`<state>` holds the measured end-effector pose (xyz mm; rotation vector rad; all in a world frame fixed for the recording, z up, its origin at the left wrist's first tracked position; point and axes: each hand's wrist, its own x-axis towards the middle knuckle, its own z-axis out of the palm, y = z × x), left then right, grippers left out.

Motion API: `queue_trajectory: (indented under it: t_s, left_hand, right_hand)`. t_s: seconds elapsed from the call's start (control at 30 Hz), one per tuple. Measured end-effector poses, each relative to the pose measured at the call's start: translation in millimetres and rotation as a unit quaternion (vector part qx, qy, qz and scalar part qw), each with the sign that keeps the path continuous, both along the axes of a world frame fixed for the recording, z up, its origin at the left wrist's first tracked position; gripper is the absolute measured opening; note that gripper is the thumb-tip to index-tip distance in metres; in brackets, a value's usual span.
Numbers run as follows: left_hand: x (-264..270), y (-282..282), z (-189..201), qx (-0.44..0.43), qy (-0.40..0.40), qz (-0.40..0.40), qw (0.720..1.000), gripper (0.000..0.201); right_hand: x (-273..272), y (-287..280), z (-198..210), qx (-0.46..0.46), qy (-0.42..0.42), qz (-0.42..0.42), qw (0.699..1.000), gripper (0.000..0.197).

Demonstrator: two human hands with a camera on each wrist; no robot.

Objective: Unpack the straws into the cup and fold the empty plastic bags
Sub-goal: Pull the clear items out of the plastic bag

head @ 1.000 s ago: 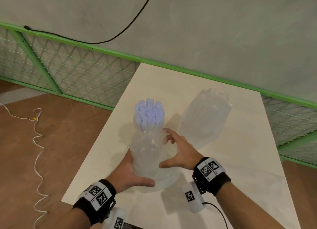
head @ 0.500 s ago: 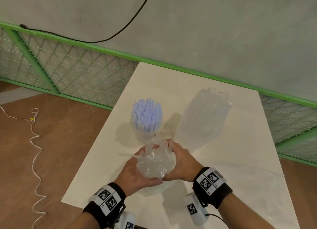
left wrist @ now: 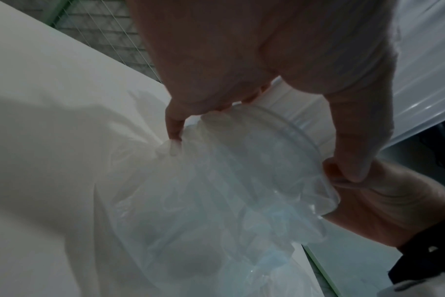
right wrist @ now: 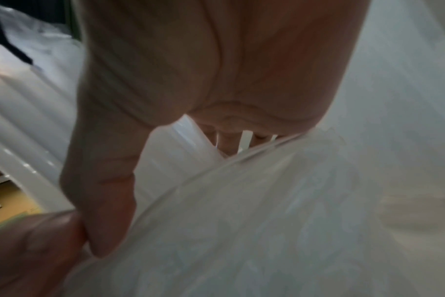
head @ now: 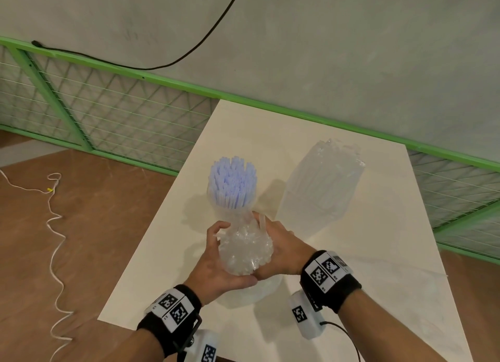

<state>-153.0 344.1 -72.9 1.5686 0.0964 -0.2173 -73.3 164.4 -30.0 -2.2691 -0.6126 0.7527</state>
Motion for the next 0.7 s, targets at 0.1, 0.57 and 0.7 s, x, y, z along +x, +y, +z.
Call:
queue_trajectory:
  t_s: [0.1,0.57,0.7]
  left_hand:
    - [0,1,3,0.02,0.015,-0.024,0.999,0.091]
    - [11,-10,16,-0.021,0.03,0.071,0.997,0.069]
    - [11,-7,9,-0.032,0.041,0.08,0.995,0.07]
  right_hand:
    - [1,2,-2,0.023,-0.001,-0.003,1.0,0.094]
    - [-5,-5,4,0.086,-0.11,-0.06,0.988,0.083]
    - [-6,-13,11,0.105,-0.058,-0.038,0.992,0.088]
